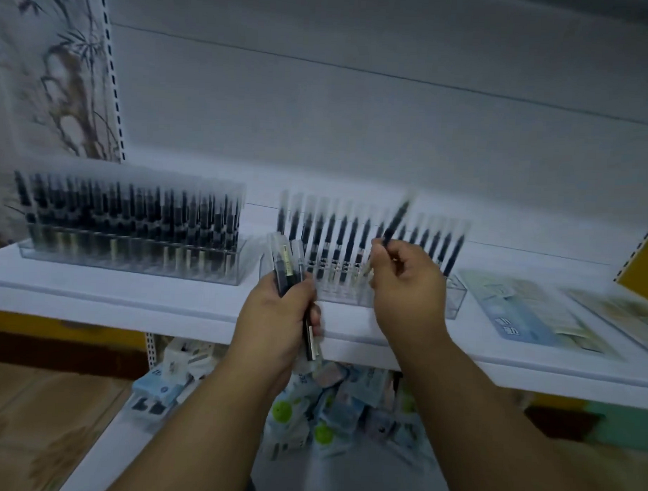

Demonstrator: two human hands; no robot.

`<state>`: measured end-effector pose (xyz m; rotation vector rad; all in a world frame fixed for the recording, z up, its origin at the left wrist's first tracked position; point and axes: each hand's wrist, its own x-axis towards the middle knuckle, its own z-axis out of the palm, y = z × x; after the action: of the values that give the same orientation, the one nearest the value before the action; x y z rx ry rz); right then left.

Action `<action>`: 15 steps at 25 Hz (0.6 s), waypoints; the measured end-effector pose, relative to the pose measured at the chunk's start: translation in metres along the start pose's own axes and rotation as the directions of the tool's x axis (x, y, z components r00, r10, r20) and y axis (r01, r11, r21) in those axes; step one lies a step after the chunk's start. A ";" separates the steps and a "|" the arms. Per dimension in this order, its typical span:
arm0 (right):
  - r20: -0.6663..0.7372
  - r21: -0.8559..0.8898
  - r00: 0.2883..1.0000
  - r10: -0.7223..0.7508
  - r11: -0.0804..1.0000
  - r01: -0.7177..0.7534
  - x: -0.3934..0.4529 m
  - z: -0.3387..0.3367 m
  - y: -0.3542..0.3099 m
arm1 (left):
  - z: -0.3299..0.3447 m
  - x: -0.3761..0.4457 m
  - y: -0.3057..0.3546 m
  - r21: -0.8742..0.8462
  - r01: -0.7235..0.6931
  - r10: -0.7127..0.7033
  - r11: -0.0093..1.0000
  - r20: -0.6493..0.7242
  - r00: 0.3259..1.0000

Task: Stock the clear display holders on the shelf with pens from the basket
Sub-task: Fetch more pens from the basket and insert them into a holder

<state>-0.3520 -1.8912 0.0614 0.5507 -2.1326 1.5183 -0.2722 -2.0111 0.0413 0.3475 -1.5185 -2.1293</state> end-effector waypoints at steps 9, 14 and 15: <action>0.271 -0.238 0.961 -0.052 0.964 0.120 0.049 0.041 -0.009 | 0.001 0.030 -0.005 -0.051 0.022 -0.023 0.998 -0.019 1.000; 0.446 -0.475 0.894 0.028 0.854 0.210 0.064 0.046 -0.016 | 0.005 0.030 0.001 -0.018 0.001 0.000 1.000 0.015 1.000; 0.464 -0.496 0.884 0.065 0.845 0.198 0.064 0.046 -0.016 | 0.006 0.029 0.004 -0.027 -0.004 0.005 1.000 0.027 1.000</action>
<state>-0.4012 -1.9438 0.0972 0.8314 -2.7177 0.7190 -0.2983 -2.0227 0.0491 0.3073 -1.5030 -2.1567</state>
